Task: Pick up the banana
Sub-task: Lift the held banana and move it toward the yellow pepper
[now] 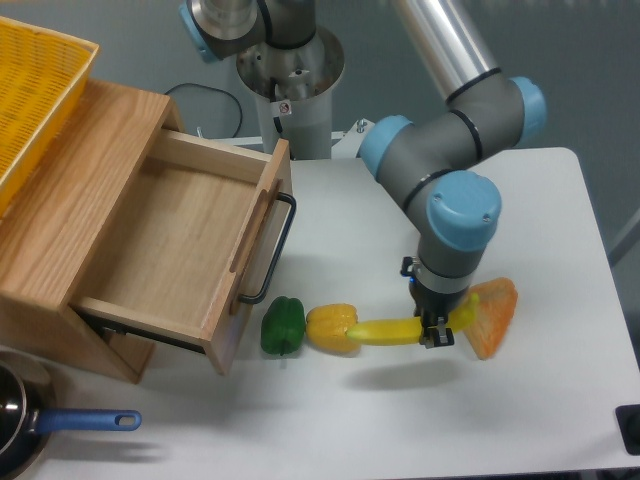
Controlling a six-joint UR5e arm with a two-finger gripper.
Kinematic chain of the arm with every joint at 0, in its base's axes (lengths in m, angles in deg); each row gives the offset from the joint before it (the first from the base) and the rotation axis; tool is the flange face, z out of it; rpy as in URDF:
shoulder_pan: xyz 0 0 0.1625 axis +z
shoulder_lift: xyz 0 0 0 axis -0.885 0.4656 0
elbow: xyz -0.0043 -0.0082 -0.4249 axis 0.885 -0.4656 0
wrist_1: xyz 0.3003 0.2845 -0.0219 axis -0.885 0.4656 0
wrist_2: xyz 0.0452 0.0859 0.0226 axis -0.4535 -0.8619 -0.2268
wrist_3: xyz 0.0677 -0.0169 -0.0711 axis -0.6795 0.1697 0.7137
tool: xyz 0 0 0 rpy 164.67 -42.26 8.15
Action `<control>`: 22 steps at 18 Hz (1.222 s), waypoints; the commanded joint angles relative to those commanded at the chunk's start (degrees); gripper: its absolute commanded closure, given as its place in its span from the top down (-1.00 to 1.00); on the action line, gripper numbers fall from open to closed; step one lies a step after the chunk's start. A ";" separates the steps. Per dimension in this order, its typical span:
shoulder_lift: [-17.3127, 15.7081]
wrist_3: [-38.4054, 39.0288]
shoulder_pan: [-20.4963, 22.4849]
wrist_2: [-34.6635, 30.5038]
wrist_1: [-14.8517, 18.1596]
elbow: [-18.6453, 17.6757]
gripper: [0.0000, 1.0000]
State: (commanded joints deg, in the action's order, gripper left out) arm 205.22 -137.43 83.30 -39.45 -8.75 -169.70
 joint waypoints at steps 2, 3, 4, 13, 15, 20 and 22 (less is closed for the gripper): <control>-0.88 3.95 -0.71 -0.09 0.00 -0.26 -0.41; -1.32 6.58 -0.97 0.00 0.00 -0.35 -0.41; -1.50 8.61 -1.41 0.00 0.00 -0.44 -0.41; -3.17 18.91 -1.59 6.24 -0.09 -0.35 -0.41; -3.17 18.82 -1.50 5.72 0.00 -0.35 -0.41; -2.90 18.82 -1.59 5.63 0.00 -0.79 -0.41; -2.90 18.39 -1.59 5.54 -0.09 -1.49 -0.41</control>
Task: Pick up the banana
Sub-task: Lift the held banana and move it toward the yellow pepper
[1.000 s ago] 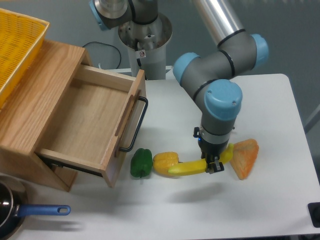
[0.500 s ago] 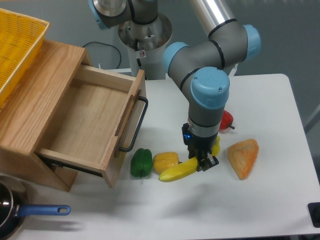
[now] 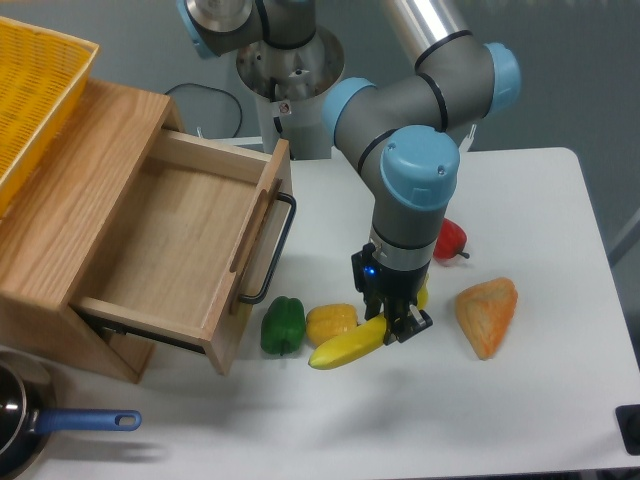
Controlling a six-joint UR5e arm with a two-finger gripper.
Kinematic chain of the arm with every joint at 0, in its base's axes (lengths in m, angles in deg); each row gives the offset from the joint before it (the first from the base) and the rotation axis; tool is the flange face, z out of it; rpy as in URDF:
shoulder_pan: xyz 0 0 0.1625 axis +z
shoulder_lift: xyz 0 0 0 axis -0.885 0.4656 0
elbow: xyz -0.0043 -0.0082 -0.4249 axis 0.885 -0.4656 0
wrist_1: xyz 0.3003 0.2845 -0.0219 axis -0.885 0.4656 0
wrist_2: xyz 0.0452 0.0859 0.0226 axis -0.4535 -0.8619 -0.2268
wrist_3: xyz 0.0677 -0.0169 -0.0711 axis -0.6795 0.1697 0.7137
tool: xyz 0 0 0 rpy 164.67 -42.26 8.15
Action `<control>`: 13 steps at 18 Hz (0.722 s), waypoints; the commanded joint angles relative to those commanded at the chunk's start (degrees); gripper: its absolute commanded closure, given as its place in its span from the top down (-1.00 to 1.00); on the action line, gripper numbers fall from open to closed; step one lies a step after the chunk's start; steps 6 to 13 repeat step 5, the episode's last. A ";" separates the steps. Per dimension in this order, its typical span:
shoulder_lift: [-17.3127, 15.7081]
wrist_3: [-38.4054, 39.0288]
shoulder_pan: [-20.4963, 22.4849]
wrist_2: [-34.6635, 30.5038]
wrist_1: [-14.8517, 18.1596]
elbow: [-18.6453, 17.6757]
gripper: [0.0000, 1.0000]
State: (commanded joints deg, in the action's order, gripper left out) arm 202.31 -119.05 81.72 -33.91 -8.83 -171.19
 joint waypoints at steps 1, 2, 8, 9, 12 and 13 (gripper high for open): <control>-0.09 -0.09 0.00 0.00 0.00 -0.18 -0.41; -0.17 -0.09 0.00 0.00 0.00 -0.27 -0.41; -0.18 -0.18 0.09 -0.26 0.00 -0.27 -0.41; -0.18 -0.18 0.09 -0.26 0.00 -0.27 -0.41; -0.18 -0.18 0.09 -0.26 0.00 -0.27 -0.41; -0.18 -0.18 0.09 -0.26 0.00 -0.27 -0.41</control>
